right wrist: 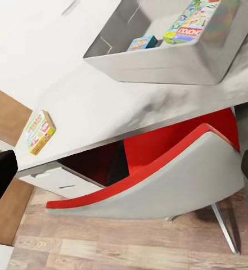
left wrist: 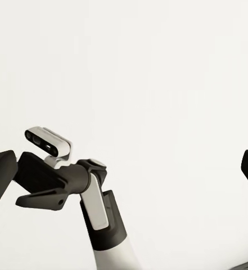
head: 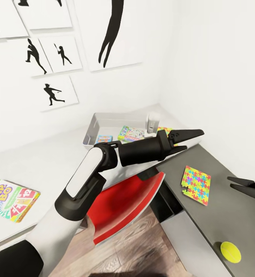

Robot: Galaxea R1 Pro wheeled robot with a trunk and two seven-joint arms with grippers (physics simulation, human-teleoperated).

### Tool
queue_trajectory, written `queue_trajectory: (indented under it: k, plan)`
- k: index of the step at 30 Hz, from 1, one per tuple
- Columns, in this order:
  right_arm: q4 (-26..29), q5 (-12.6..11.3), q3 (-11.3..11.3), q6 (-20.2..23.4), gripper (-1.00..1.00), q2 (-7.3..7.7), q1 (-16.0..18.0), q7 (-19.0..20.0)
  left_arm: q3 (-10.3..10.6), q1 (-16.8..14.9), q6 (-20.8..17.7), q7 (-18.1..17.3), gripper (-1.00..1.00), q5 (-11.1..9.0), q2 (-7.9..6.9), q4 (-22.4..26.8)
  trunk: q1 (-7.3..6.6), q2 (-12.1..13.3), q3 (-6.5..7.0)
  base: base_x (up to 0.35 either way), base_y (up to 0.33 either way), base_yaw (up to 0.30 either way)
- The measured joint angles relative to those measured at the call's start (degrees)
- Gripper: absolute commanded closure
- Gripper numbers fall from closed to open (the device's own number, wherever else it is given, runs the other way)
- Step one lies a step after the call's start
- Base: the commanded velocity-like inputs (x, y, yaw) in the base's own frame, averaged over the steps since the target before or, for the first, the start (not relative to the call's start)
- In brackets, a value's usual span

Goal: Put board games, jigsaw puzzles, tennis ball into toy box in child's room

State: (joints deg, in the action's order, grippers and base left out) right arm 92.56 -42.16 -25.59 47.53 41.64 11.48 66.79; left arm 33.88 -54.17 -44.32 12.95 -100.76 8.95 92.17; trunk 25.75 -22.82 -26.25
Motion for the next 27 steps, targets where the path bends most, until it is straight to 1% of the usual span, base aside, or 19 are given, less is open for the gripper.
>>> queue_trajectory:
  k: [8,27]
  plan:
    - [0.00,0.01,0.07,-0.07,-1.00,-0.07,-0.11,0.95,0.08,1.00,-0.47,-0.15,-1.00,0.01,-0.11,0.00,0.00,0.00,0.74,-0.003,0.000,0.000]
    - [0.00,0.02,0.02,-0.10,-1.00,-0.04,-0.23,1.61,0.77,1.63,-0.74,0.12,-1.00,0.05,-0.19,0.00,0.00,0.00,2.51,0.000,0.000,0.000]
